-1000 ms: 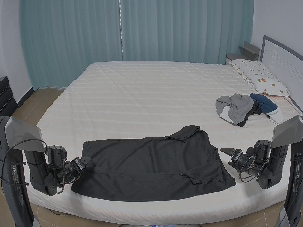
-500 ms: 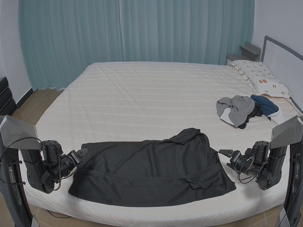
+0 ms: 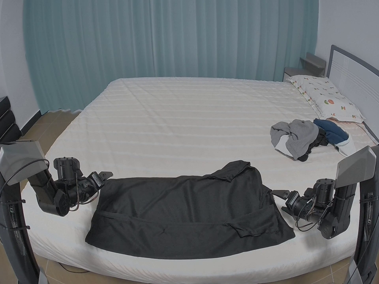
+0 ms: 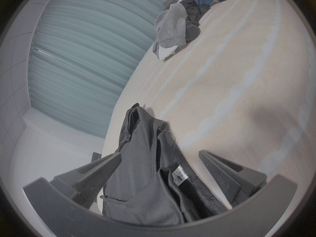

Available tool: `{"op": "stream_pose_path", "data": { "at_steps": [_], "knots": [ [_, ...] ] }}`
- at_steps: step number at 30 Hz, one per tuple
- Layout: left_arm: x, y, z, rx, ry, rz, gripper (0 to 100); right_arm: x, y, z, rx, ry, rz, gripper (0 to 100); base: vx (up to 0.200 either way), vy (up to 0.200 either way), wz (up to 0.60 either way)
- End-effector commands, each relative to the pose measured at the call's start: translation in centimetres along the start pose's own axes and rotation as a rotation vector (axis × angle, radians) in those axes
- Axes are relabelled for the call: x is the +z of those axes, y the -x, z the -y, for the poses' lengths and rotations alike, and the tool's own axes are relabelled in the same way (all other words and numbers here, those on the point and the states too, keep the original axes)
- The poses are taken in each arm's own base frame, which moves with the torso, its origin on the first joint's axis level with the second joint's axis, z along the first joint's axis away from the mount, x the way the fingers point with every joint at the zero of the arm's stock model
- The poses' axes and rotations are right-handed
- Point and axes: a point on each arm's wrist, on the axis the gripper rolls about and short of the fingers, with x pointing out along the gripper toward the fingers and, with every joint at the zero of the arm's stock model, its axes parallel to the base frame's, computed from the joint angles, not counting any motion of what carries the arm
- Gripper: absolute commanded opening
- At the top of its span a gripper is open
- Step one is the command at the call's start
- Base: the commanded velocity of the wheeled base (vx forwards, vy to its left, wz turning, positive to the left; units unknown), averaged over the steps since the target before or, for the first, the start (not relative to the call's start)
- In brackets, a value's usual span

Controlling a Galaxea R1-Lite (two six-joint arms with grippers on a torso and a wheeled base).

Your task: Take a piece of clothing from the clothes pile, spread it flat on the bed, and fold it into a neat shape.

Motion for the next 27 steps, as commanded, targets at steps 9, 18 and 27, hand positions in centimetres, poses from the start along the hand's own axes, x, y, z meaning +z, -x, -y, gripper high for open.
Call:
{"op": "stream_pose_path", "data": {
  "at_steps": [9, 18, 27],
  "knots": [
    [4.1, -6.4, -2.7, -0.035, -0.089, -0.119, 100, -0.2, -0.3, 0.1, 0.005, 0.003, -0.007, 100, 0.0, 0.0, 0.0],
    [3.7, -8.4, -2.4, -0.085, -0.099, -0.163, 100, -0.3, -0.2, 0.1, 0.003, 0.002, -0.008, 100, 0.0, 0.0, 0.0],
    [3.4, -9.1, -2.8, -0.096, -0.102, -0.168, 100, -0.3, -0.2, 0.1, 0.002, 0.002, -0.009, 100, 0.0, 0.0, 0.0]
  ]
}}
